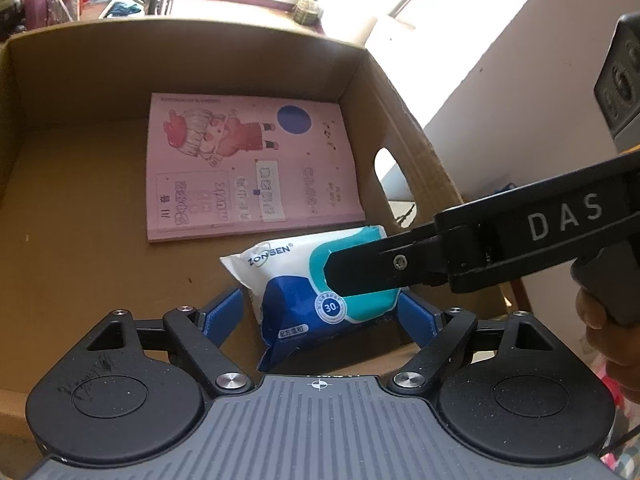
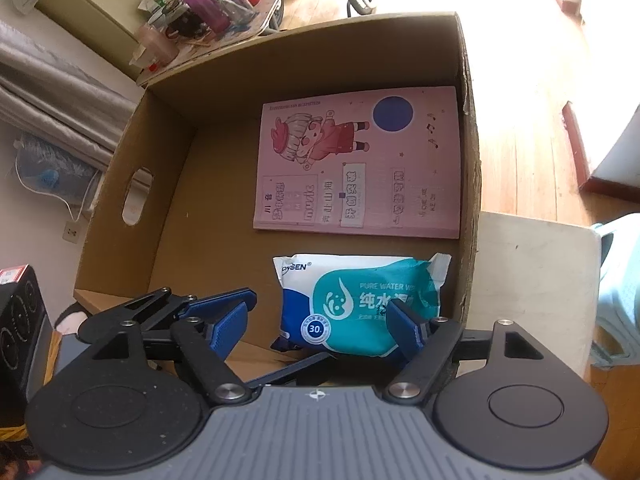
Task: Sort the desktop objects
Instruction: 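Lower the wet-wipes pack into the box and open the right gripper, then move the open right gripper to the gold round compact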
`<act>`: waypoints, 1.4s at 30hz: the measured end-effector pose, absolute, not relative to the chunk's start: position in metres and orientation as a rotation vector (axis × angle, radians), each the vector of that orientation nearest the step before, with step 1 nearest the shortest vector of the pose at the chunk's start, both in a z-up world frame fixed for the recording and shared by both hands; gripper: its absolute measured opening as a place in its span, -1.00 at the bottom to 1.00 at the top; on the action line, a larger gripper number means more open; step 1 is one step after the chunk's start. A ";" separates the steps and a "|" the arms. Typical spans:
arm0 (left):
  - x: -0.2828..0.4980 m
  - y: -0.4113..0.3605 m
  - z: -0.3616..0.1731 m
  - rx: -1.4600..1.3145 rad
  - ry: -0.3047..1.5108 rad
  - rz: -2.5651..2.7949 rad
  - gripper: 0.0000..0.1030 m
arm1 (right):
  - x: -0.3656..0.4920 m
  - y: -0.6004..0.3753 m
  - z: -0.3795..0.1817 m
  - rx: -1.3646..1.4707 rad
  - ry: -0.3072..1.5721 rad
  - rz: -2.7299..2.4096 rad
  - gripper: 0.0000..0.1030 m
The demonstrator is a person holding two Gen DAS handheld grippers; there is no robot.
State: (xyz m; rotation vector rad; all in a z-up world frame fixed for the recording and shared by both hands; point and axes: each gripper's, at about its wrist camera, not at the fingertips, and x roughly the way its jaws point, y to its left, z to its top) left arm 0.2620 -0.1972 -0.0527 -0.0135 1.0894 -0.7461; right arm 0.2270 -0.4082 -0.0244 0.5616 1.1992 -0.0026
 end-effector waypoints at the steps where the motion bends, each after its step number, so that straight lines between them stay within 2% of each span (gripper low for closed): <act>1: 0.260 -0.194 -0.050 -0.019 1.079 -0.746 0.65 | 0.224 -0.409 -0.023 0.571 1.189 0.002 0.53; 8: 0.233 -0.167 -0.013 -0.060 0.972 -0.721 0.74 | 0.175 -0.420 0.007 0.712 0.986 0.074 0.54; 11: 0.210 -0.154 0.010 -0.062 0.894 -0.716 0.85 | 0.146 -0.423 0.016 0.787 0.914 0.101 0.56; 19: 0.133 -0.105 0.044 -0.067 0.738 -0.670 0.89 | 0.071 -0.402 0.028 0.820 0.764 0.131 0.64; 24: 0.080 -0.068 0.033 -0.130 0.653 -0.632 0.99 | 0.055 -0.370 0.016 0.792 0.799 0.201 0.64; 29: 0.044 -0.052 0.008 -0.191 0.657 -0.599 0.99 | 0.058 -0.331 0.018 0.661 0.816 0.248 0.64; 35: 0.026 -0.060 -0.027 -0.048 0.702 -0.482 0.99 | 0.069 -0.285 0.014 0.504 0.860 0.320 0.64; 42: 0.041 -0.065 -0.057 0.065 0.765 -0.348 0.94 | 0.087 -0.246 -0.006 0.400 0.947 0.396 0.62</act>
